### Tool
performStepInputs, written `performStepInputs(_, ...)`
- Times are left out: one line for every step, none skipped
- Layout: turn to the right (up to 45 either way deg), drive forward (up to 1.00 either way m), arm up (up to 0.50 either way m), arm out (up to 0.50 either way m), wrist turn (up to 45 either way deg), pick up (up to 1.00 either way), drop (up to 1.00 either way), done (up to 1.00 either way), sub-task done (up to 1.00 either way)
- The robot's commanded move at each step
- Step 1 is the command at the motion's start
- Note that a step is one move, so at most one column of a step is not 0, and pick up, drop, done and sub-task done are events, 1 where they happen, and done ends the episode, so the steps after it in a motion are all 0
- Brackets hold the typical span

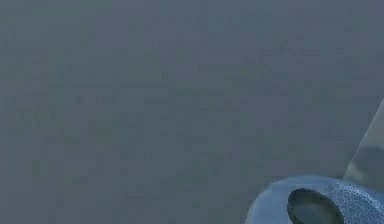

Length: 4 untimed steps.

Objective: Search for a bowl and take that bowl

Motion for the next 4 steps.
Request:
performStepInputs(-42.0, 0.0, 0.0, 0.0, 0.0, 0.0, 0.0, 0.0, 0.0)
performStepInputs(0.0, 0.0, 0.5, 0.0, 0.0, 0.0, 0.0, 0.0, 0.0)
performStepInputs(0.0, 0.0, 0.38, 0.0, 0.0, 0.0, 0.0, 0.0, 0.0)
performStepInputs(0.0, 0.0, 0.0, 0.24, 0.0, 0.0, 0.0, 0.0, 0.0)
